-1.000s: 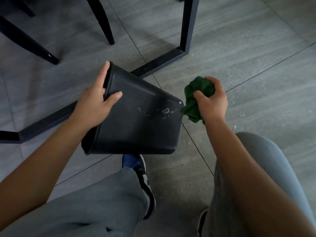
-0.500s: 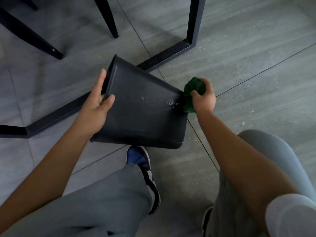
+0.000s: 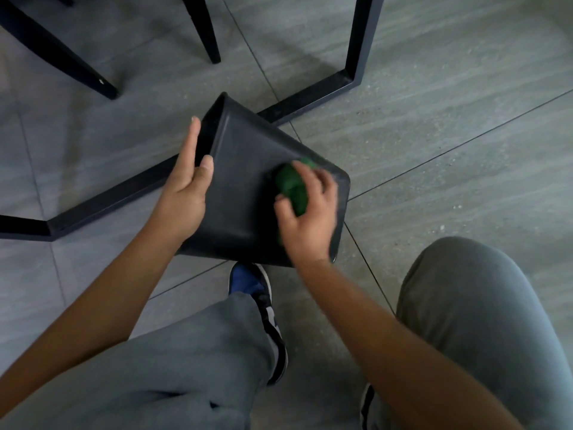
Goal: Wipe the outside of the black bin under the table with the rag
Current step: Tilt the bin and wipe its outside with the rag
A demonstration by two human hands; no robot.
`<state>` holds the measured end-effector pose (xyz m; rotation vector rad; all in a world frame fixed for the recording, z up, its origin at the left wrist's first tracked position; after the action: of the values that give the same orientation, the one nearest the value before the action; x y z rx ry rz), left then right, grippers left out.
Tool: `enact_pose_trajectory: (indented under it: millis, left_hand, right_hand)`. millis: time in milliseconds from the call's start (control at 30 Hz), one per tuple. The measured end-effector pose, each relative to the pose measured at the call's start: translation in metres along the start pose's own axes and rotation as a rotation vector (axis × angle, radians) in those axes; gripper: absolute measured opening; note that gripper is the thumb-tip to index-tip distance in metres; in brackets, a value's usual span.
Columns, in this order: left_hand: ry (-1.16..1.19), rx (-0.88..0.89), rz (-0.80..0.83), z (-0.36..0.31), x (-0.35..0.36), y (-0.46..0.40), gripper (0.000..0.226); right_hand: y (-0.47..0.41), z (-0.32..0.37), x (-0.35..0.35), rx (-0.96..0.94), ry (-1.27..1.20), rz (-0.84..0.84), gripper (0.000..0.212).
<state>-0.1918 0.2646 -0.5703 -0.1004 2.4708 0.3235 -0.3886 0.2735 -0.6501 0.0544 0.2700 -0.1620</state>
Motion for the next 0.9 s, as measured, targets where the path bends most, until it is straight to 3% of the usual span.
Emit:
enact_pose_trajectory:
  millis: [167, 267, 333, 467, 633, 900]
  left_hand:
    - [0.123, -0.015, -0.072, -0.001, 0.001, -0.001, 0.057]
    - [0.085, 0.014, -0.062, -0.001, 0.005, 0.001, 0.054]
    - [0.028, 0.058, -0.052, 0.002, 0.007, -0.003, 0.065]
    - [0.039, 0.061, -0.036, 0.022, 0.006, -0.008, 0.078]
    - [0.134, 0.022, -0.077, 0.026, 0.009, -0.007, 0.076]
    - [0.124, -0.031, -0.055, 0.015, 0.01, -0.003, 0.069]
  right_hand:
    - [0.017, 0.08, 0.055, -0.253, 0.022, 0.102, 0.053]
    - [-0.02, 0.08, 0.064, -0.311, 0.173, 0.074, 0.054]
    - [-0.047, 0.064, 0.061, -0.309, 0.237, 0.048, 0.056]
    - [-0.093, 0.014, 0.034, -0.163, 0.284, 0.002, 0.057]
    - [-0.105, -0.047, -0.019, 0.038, 0.27, -0.09, 0.055]
    - [-0.09, -0.078, -0.053, 0.33, 0.15, -0.222, 0.057]
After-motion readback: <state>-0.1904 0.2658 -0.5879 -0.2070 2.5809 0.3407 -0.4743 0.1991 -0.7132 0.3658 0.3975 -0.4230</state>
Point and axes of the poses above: each hand's wrist, its own y-axis away from the middle knuckle, its own x-axis out of the palm, z = x × y, the point moved 5 cm from there along -y, towards the middle knuckle, and after that the axes turned 5 degrees about -y, right-handed, at the moved point
